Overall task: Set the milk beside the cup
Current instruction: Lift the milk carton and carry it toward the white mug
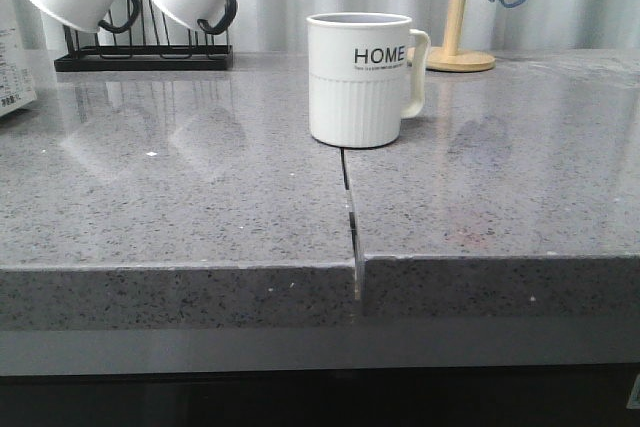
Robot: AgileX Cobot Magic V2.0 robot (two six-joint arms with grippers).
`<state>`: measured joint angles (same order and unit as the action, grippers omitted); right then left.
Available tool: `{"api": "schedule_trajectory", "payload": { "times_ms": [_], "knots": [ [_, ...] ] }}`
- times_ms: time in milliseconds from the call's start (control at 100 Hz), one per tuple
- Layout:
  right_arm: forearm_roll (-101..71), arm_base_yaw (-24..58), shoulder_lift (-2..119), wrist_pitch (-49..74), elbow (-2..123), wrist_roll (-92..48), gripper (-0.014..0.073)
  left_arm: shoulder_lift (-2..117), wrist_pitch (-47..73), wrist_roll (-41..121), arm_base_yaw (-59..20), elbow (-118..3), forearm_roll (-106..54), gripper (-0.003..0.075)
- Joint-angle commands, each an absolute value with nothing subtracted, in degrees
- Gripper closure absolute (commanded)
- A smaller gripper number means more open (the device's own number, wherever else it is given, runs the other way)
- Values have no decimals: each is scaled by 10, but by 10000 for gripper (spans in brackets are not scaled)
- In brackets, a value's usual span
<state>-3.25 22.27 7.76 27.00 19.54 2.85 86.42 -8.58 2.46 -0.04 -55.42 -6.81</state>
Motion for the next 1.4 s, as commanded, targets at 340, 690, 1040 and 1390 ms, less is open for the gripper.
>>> {"api": "schedule_trajectory", "payload": {
  "times_ms": [340, 690, 1040, 1390],
  "knots": [
    [-33, 221, 83, 225, 210, 25, 662, 842, -144, 23, -5, -582, -71, 608],
    [-33, 221, 83, 225, 210, 25, 662, 782, -126, 24, -131, -582, -65, 603],
    [-33, 221, 83, 225, 210, 25, 662, 829, -153, 24, -275, -602, -84, 603],
    [-33, 221, 83, 225, 210, 25, 662, 911, -153, 24, -328, -661, -109, 603]
  ]
}}
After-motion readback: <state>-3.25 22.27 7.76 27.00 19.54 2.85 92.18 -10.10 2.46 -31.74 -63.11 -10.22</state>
